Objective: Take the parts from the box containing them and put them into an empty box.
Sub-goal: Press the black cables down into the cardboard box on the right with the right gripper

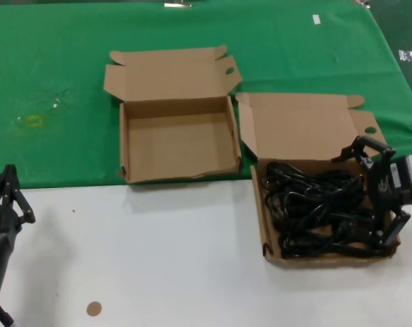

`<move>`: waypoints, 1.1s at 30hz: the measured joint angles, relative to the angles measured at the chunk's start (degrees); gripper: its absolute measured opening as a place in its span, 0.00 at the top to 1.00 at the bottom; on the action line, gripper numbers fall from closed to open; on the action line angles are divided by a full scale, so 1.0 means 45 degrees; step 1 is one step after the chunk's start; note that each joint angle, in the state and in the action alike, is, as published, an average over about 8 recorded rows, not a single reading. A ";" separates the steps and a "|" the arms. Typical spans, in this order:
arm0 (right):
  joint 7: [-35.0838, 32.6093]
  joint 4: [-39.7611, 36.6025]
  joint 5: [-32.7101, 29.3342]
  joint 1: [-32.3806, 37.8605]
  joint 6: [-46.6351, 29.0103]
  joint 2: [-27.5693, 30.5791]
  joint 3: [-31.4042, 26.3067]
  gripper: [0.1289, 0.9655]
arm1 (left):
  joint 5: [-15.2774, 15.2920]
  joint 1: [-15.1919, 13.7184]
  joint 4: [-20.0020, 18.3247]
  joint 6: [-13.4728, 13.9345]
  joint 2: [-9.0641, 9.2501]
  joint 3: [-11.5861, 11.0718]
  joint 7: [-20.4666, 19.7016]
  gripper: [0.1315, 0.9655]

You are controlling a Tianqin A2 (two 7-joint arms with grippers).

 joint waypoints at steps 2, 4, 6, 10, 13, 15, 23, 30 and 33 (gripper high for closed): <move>-0.0140 -0.0113 -0.0143 0.0019 -0.0151 -0.0103 0.0002 0.01 | 0.0000 0.0000 0.0000 0.0000 0.0000 0.0000 0.0000 0.98; -0.0266 -0.0256 -0.0274 0.0047 -0.0250 -0.0219 0.0008 0.01 | 0.0000 0.0000 0.0000 0.0000 0.0000 0.0000 0.0000 0.98; -0.0387 -0.0428 -0.0405 0.0089 -0.0314 -0.0347 0.0013 0.01 | 0.0000 0.0000 0.0000 0.0000 0.0000 0.0000 0.0000 0.98; -0.0601 -0.0824 -0.0653 0.0202 -0.0358 -0.0642 0.0013 0.01 | 0.0000 0.0000 0.0000 0.0000 0.0000 0.0000 0.0000 0.98; -0.0752 -0.1156 -0.0825 0.0308 -0.0343 -0.0897 0.0001 0.04 | 0.0000 0.0000 0.0000 0.0000 0.0000 0.0000 -0.0002 0.98; -0.0843 -0.1377 -0.0926 0.0388 -0.0326 -0.1069 -0.0011 0.07 | 0.0000 0.0000 0.0000 0.0000 0.0000 0.0000 -0.0003 0.98; -0.1206 -0.2291 -0.1300 0.0809 -0.0234 -0.1710 -0.0058 0.19 | 0.0003 0.0000 0.0000 0.0000 0.0000 0.0000 -0.0004 0.98; -0.1425 -0.2883 -0.1594 0.1118 -0.0153 -0.2027 -0.0090 0.27 | 0.0003 0.0000 0.0000 0.0000 0.0000 0.0000 -0.0004 0.98; -0.1476 -0.3024 -0.1677 0.1174 -0.0140 -0.2086 -0.0088 0.34 | 0.0003 0.0000 0.0000 0.0000 0.0000 0.0000 -0.0004 0.98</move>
